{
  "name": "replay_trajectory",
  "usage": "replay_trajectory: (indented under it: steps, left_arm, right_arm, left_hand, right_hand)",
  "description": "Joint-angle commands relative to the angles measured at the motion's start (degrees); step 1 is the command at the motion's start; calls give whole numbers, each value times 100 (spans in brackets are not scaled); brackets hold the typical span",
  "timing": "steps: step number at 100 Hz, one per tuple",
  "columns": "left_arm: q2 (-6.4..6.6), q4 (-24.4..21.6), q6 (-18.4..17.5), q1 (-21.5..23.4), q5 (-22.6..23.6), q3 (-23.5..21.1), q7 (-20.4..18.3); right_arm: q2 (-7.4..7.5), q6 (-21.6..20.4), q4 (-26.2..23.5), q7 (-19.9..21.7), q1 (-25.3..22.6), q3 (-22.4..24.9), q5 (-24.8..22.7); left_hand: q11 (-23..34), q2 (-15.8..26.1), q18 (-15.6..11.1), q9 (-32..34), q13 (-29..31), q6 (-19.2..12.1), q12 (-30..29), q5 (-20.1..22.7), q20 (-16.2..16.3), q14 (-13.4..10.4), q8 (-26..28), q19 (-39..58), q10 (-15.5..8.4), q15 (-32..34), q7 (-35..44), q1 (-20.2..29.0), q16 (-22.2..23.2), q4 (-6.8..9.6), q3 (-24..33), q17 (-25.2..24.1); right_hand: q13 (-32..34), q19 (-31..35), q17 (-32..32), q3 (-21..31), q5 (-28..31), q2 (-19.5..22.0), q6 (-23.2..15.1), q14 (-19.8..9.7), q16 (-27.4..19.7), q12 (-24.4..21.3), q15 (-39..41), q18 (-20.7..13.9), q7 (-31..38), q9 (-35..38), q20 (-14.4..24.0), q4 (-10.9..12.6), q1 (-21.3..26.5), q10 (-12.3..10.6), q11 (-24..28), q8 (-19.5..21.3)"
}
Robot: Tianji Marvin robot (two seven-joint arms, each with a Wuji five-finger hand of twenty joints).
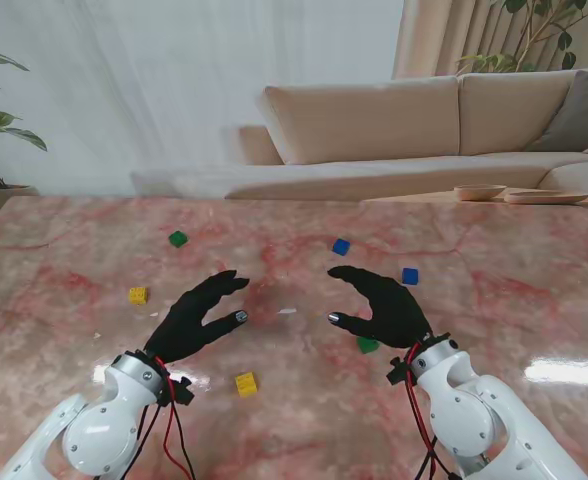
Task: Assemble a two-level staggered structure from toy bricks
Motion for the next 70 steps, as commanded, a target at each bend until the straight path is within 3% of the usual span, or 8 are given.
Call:
replay_trajectory:
  steps: [1, 17, 37, 70]
  left_arm:
    - [3, 41, -2, 61, 12, -9, 34]
    - [3, 46, -7, 69, 15, -43, 34]
    - [9, 42, -14, 70, -3, -94, -6]
    - [9, 52, -38, 72, -36, -112, -19]
  right_arm:
    - [76, 84, -2, 168, -59, 81, -37]
    - [178, 99, -30, 599, -65, 296, -275]
    - [254, 164, 132, 803, 20, 378, -612]
    - [363, 200, 678, 1061, 356, 195, -985]
  left_hand:
    - [-61, 161, -64, 121, 90, 28, 43, 60, -32, -112, -96, 103, 5, -33, -64, -73, 4, -37, -231, -73]
    - [-64, 164, -76, 121, 99, 27, 42, 58, -32, -120, -97, 100, 3, -33, -70, -69, 3, -38, -235, -68]
    - [-65, 161, -68, 123, 101, 26, 41, 65, -28, -114, -96, 109, 2, -34, -72, -57, 2, -39, -236, -67]
    - [-62, 162, -63, 141, 119, 12, 43, 74, -19, -113, -93, 147, -3, -28, -72, -42, 4, -43, -238, -64]
  right_hand:
    - [219, 169, -41, -39, 19, -325, -113, -118, 191, 150, 96, 89, 76, 24, 189, -301, 244, -190, 65, -37]
    - [595, 626, 94, 41, -32, -1108, 10, -100, 787, 699, 488, 268, 55, 23, 946, -359, 922, -181, 431, -17]
    - [645, 745, 144, -85, -237, -1698, 151, -216, 1293, 1383, 1020, 273, 10, -347, 1403, -370, 1567, -190, 994, 12]
    - [-26, 779, -65, -199, -566, -1720, 201, -323, 1603, 2008, 1858, 166, 17, -1067, 1777, -431, 2515, -236, 1727, 274]
